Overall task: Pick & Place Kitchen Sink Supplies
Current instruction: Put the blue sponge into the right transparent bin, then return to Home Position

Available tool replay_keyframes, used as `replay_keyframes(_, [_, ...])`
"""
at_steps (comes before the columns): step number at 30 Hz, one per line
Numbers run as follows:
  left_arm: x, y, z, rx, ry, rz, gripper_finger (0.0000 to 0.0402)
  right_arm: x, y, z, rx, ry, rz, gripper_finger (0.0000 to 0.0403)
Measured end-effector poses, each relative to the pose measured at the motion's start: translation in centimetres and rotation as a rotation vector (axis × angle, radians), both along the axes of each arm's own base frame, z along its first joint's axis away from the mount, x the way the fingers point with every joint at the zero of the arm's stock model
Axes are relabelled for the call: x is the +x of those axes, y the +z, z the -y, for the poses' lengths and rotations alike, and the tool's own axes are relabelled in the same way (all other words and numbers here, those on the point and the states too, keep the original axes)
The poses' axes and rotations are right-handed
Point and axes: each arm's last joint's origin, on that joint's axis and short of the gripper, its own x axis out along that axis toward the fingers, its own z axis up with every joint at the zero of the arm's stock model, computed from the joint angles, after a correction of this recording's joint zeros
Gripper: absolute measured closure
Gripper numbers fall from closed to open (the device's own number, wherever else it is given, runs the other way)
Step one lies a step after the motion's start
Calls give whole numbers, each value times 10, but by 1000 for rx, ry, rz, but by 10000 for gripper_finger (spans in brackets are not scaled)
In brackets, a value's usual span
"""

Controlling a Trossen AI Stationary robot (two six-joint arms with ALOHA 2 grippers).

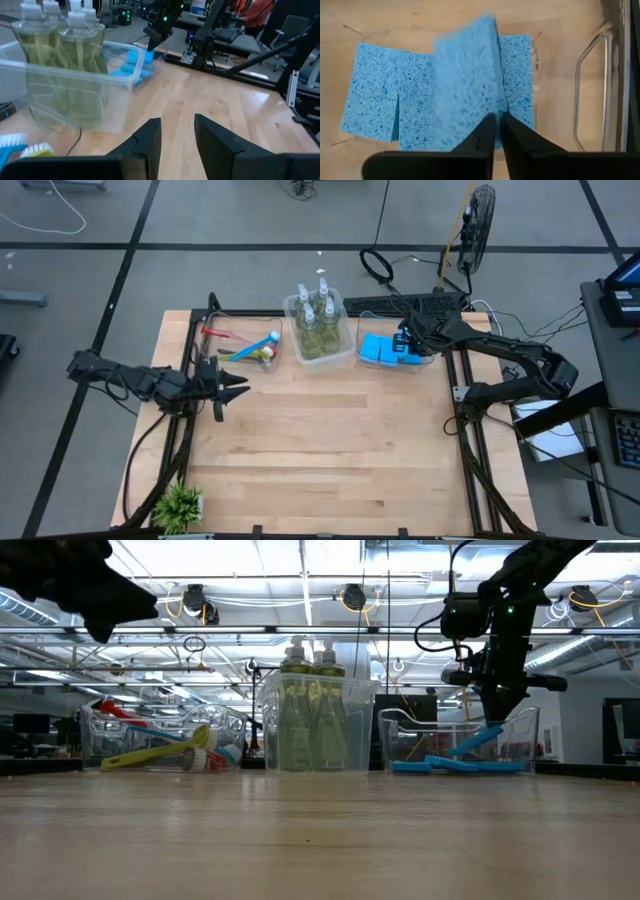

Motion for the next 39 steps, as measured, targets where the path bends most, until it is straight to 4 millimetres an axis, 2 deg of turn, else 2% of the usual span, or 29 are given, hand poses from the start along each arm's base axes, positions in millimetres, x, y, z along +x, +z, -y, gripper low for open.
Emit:
replay_keyframes(11, [-11, -26, -3, -17, -22, 42, 282, 0, 0, 0, 1, 1, 0, 347])
replay_keyframes(17, [-15, -27, -3, -17, -70, 66, 282, 0, 0, 0, -2, 1, 6, 332])
replay_keyframes(23, [-16, -28, -3, -18, -71, 68, 282, 3, 3, 2, -29, 17, 49, 339])
replay_keyframes(33, [-16, -30, -3, -14, -71, 46, 282, -1, 32, -3, -152, 147, 202, 358])
replay_keyframes(39, [-16, -30, -3, -12, -71, 39, 282, -6, 58, -11, -263, 342, 344, 368])
